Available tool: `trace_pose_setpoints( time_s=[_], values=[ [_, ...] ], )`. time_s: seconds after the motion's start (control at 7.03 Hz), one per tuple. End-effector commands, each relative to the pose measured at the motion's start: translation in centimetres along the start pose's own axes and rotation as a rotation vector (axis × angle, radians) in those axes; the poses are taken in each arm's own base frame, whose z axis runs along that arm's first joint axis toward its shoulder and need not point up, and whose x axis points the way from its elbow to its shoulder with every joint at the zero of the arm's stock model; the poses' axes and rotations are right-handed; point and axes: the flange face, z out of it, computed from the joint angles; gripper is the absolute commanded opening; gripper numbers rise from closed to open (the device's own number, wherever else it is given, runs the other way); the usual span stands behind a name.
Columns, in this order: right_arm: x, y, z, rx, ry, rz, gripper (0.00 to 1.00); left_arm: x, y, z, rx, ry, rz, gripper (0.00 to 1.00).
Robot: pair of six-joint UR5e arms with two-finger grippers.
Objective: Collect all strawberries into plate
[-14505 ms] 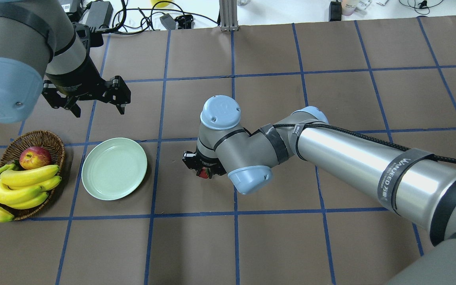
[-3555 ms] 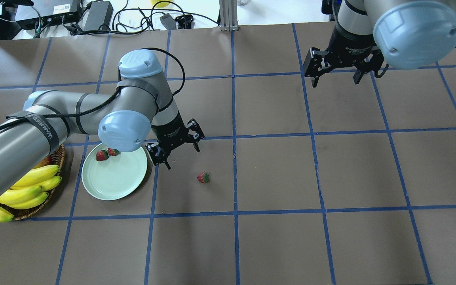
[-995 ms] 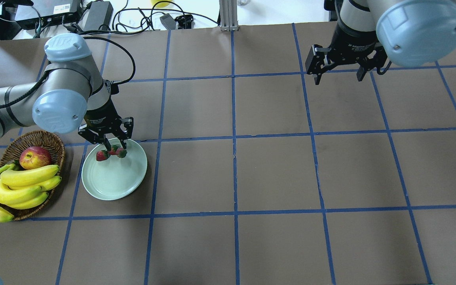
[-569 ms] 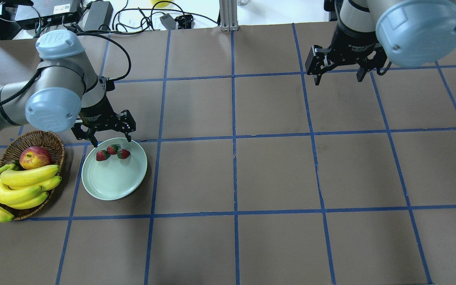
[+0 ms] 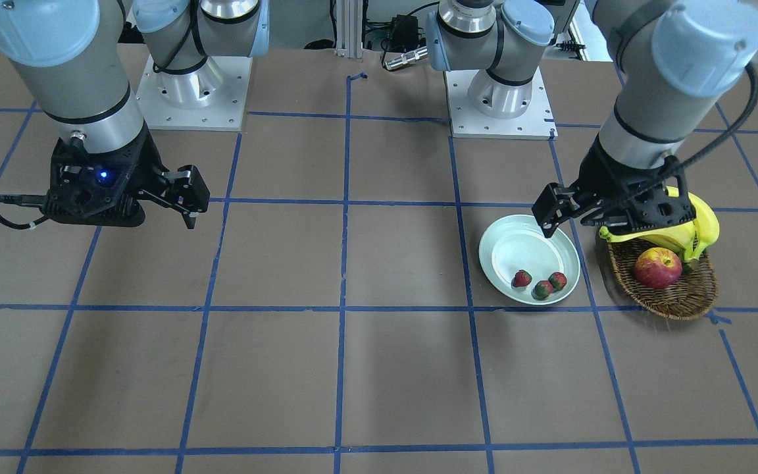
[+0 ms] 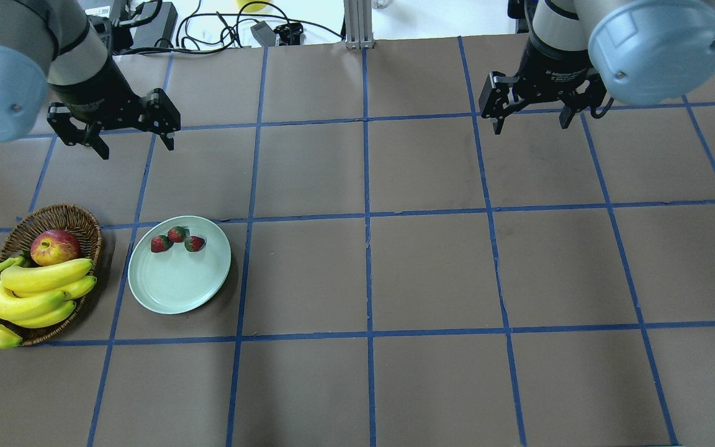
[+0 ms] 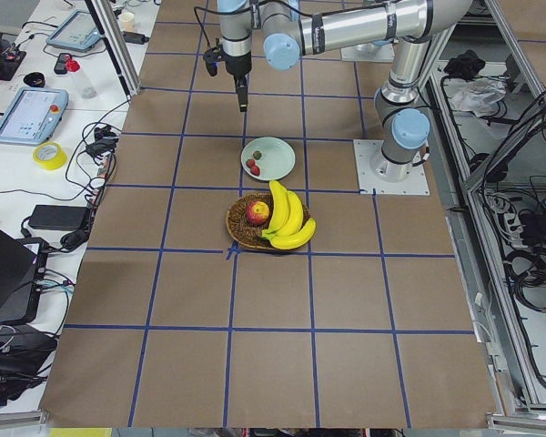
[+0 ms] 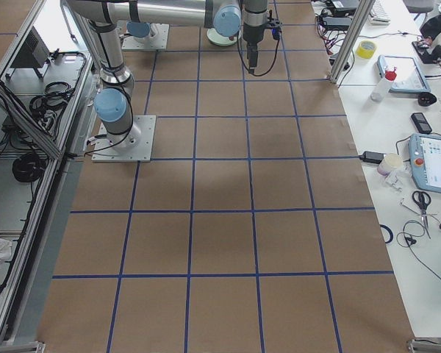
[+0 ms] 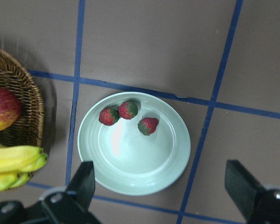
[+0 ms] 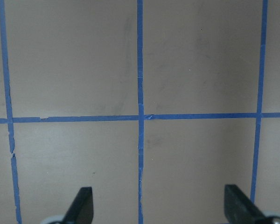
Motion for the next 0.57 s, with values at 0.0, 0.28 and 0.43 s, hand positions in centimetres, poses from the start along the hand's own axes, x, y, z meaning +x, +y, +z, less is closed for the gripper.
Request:
trace_pose_setpoints(
  time_s=[0.0, 0.28, 0.43],
  values=[
    [-0.02, 0.12, 0.54, -0.012, 0.002, -0.001, 1.00, 2.11, 3.13, -5.10, 0.037, 0.112, 0.065, 1.00],
    [0.00, 0.06, 0.10, -0.005, 0.000, -0.002, 1.00, 2.76, 3.78, -5.01, 0.038, 0.106, 0.131, 1.00],
    [-0.03, 0.05, 0.42, -0.006, 0.000, -0.002, 1.00, 2.75, 3.66, -4.40, 0.027, 0.091, 0.151, 1.00]
  ],
)
